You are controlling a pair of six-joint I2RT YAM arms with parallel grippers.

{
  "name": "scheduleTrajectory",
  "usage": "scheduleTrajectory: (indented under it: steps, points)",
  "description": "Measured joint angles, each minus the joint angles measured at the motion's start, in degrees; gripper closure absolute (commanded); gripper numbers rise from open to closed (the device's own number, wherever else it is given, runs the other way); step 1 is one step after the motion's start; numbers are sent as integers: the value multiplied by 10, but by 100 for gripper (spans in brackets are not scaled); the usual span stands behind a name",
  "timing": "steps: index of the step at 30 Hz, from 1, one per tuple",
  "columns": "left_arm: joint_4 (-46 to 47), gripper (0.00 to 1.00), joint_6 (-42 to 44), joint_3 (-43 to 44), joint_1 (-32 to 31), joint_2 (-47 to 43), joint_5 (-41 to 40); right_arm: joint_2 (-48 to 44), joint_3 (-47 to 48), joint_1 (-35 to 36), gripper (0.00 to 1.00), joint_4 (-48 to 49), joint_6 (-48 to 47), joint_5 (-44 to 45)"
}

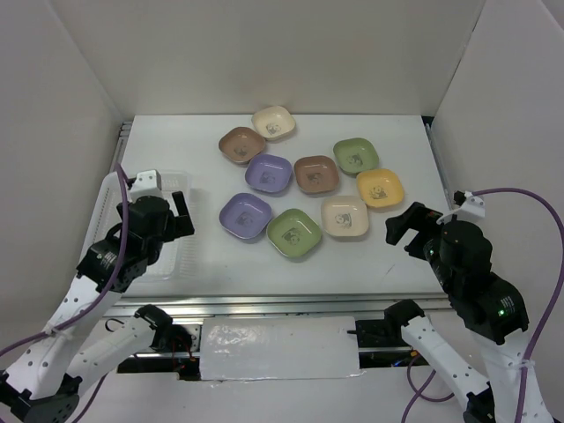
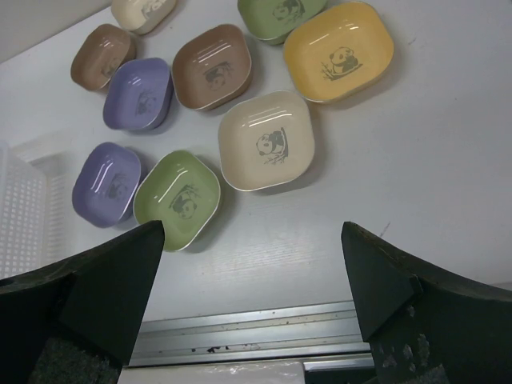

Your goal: Place the plates into the plastic bin on the countertop

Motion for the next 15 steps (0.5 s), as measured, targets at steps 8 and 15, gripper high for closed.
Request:
scheduleTrajectory:
  steps: [8,15]
  points:
    - [0,1,15,4,5,16,28,0,0,0,0,0,0,0]
    - [0,1,40,116,3,106,116,7,0,0,0,0,-3,-17]
